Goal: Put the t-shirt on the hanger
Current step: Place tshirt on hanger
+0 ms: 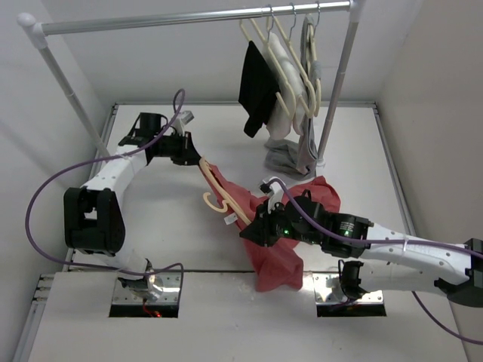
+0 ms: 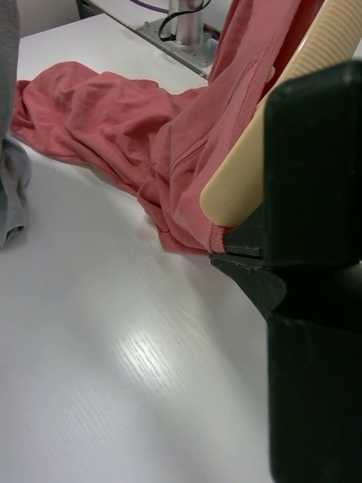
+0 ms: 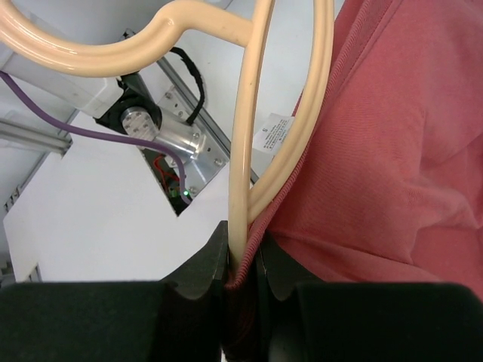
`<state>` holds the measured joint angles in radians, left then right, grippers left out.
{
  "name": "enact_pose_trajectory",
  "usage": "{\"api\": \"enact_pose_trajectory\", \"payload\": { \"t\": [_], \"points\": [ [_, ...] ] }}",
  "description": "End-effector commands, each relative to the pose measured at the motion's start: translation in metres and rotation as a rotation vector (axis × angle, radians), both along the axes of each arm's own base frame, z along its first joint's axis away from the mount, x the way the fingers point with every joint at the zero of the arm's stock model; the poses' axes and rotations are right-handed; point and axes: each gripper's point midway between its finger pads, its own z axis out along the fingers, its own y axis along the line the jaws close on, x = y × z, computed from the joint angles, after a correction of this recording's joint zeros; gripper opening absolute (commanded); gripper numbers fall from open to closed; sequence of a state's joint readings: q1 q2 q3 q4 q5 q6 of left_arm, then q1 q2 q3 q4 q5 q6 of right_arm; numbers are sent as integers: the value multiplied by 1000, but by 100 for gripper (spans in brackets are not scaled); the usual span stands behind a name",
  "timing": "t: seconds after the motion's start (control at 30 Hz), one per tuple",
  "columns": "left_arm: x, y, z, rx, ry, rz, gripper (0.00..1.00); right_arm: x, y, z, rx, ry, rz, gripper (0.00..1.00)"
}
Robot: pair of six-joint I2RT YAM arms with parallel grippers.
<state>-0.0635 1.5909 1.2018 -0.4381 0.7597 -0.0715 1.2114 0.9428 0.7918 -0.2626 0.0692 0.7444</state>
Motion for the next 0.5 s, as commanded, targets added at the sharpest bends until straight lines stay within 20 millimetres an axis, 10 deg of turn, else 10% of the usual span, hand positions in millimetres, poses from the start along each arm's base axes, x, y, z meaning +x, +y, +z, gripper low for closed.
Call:
{"api": "enact_pose_trajectory", "payload": {
  "t": [0.0,0.47],
  "points": [
    [105,98,60,308,-481,289,0,-71,-10,13,5,194,260,0],
    [149,106,71,384,-537,305,0,-81,-14,13,-42,225,308,0]
  ]
}}
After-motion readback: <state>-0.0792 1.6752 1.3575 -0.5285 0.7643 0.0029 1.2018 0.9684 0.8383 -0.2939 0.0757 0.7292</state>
